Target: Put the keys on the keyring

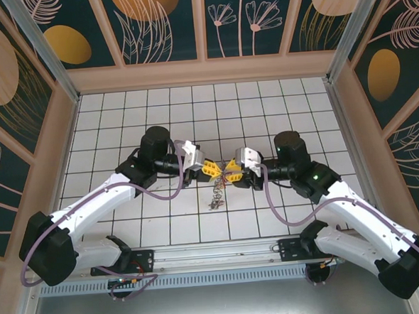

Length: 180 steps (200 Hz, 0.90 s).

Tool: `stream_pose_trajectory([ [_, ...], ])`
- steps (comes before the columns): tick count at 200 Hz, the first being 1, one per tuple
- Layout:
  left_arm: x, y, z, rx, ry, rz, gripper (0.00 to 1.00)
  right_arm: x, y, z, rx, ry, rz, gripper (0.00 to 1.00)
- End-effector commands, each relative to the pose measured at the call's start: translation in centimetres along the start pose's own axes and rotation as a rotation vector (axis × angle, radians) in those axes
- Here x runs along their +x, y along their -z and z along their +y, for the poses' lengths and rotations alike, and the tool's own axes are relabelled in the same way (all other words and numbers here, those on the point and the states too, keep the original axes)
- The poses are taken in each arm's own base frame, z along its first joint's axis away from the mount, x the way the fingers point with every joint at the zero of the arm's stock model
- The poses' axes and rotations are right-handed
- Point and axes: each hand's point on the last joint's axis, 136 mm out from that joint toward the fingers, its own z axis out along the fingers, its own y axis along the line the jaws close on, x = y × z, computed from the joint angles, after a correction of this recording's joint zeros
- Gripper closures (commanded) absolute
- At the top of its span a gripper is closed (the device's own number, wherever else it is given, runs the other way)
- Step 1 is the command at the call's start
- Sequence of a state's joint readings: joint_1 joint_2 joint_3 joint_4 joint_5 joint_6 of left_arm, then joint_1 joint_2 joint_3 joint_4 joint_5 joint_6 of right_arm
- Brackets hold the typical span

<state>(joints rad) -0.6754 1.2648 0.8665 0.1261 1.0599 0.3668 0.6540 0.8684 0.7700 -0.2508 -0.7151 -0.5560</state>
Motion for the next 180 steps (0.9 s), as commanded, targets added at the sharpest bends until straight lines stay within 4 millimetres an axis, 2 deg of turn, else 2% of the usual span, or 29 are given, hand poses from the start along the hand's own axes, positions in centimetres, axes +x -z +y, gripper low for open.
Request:
stream_pose_trajectory([
  [1, -2.2, 0.3, -0.9, 0.027, -0.069, -0.066, 1.00, -1.2, 0.9, 0.4, 0.012, 0.023, -0.062, 0.77],
  [15, -2.5, 0.4, -0.9, 0.026, -0.073, -0.076, 1.00, -0.8, 0.8, 0.3, 0.017, 0.021, -0.046, 0.78],
  [28, -2.6, 0.4, -0.9, 0.025, -0.074, -0.081, 1.00, -0.1, 0.6, 0.4, 0.012, 0.008, -0.024, 0.71],
  [41, -2.8, 0.4, -0.9, 0.029, -0.075, -0.085, 1.00, 0.3, 0.5, 0.5, 0.005, -0.005, -0.017, 0.69],
  [80, -3.1, 0.5, -1.2, 0.030, -0.067, -0.097, 1.00, 1.8, 0.7, 1.2, 0.011, -0.018, 0.011, 0.68],
  [127, -3.2, 0.5, -0.8, 0.007, -0.042, -0.107, 1.00, 1.6, 0.3, 1.6, -0.003, -0.042, -0.041, 0.79],
  [141, -3.0, 0.5, -0.6, -0.006, -0.035, -0.110, 1.00, 1.4, 0.0, 1.7, -0.009, -0.046, -0.067, 0.79],
  [159, -3.1, 0.6, -0.5, -0.010, -0.030, -0.113, 1.00, 0.9, -0.3, 1.7, -0.004, -0.035, -0.101, 0.72],
  [180, -3.0, 0.5, -0.5, -0.009, -0.022, -0.117, 1.00, 1.1, -0.7, 1.2, 0.016, -0.035, -0.108, 0.70],
])
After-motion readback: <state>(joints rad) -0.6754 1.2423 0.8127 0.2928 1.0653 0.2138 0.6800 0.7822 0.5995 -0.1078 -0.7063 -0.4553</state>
